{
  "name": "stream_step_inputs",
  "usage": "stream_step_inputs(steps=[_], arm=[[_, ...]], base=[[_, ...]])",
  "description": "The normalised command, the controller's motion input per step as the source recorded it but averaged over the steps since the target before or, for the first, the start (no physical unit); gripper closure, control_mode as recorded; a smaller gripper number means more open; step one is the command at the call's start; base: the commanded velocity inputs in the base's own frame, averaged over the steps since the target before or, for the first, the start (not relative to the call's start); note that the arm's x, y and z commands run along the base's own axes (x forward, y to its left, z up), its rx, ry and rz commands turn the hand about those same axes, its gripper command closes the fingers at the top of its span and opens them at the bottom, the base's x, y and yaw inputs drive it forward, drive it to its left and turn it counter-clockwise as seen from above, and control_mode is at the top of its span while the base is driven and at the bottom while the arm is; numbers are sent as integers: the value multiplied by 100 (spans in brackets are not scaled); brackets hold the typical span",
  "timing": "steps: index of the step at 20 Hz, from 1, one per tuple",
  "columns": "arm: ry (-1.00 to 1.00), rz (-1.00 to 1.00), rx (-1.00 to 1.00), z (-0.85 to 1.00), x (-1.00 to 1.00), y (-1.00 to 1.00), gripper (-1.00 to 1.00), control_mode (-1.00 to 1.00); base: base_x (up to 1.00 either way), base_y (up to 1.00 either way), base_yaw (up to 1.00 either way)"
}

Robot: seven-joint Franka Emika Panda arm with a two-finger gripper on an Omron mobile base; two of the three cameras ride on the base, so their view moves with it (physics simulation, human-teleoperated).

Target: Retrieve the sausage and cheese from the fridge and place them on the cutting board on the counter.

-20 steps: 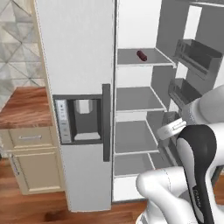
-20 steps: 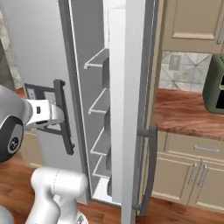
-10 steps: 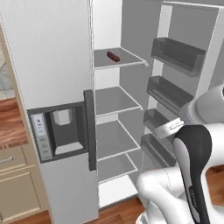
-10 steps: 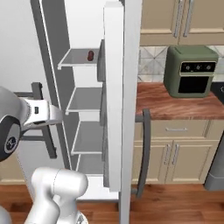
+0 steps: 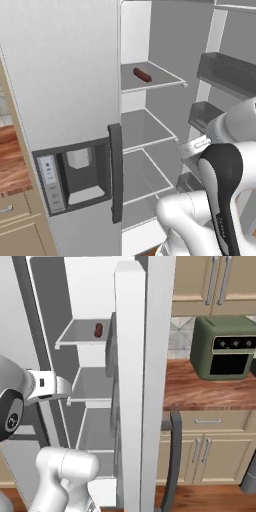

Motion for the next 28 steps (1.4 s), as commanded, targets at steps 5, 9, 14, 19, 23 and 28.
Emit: stream_step_inputs(steps=[5, 9, 14, 19, 23, 28], arm=[[0, 0, 0, 0, 0, 0, -100, 100], [0, 0, 0, 0, 0, 0, -100, 100], [0, 0, 0, 0, 0, 0, -100, 100], [0, 0, 0, 0, 0, 0, -100, 100], [0, 0, 0, 0, 0, 0, -100, 100], [-11, 0, 6, 20, 0, -3, -100, -100]], base=[[93, 0, 0], [93, -1, 0], [65, -16, 0], [84, 3, -10], [10, -7, -5], [0, -5, 0]])
